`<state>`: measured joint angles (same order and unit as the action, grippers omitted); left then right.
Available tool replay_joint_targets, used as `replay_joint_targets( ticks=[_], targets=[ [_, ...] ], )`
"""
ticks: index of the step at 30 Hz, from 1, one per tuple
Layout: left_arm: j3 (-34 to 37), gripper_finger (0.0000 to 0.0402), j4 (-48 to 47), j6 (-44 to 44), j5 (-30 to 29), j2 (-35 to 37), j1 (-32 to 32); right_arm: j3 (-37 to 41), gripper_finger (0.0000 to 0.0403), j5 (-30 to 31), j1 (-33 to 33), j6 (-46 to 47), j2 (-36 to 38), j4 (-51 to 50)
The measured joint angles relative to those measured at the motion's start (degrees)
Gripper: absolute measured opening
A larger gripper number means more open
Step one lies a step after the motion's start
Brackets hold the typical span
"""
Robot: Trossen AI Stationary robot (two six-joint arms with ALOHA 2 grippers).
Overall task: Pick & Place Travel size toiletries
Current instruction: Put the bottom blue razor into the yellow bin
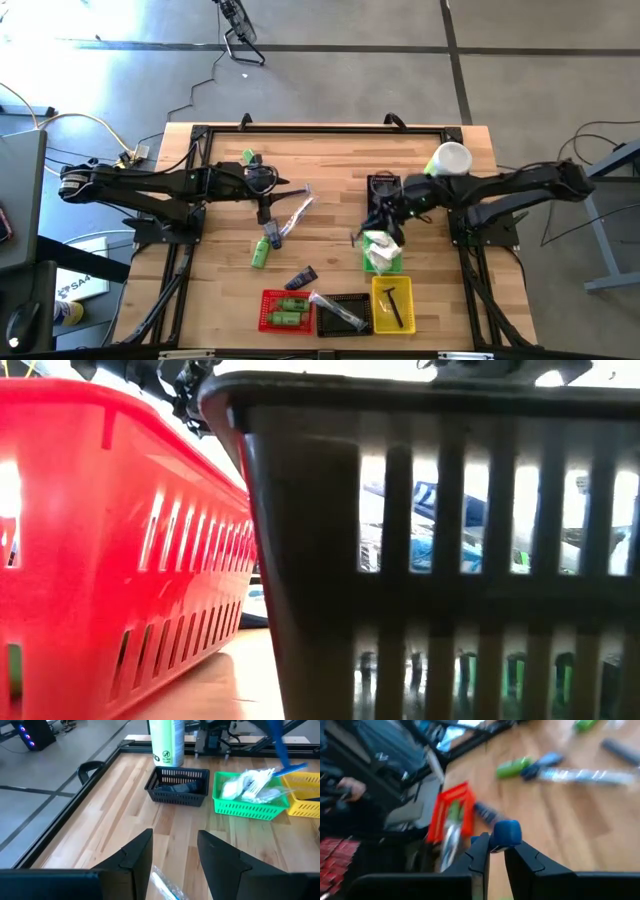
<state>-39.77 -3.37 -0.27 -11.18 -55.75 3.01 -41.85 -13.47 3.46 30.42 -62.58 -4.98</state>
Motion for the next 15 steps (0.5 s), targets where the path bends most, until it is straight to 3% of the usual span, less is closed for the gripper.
replay_joint_targets(
  ticks=[15],
  targets=[
    [0.0, 0.015, -0.51, 0.0, -0.07, 0.0, 0.0, 0.0, 0.0036, 13.62, 21.05, 30.14, -1.81, -11.41]
  ],
)
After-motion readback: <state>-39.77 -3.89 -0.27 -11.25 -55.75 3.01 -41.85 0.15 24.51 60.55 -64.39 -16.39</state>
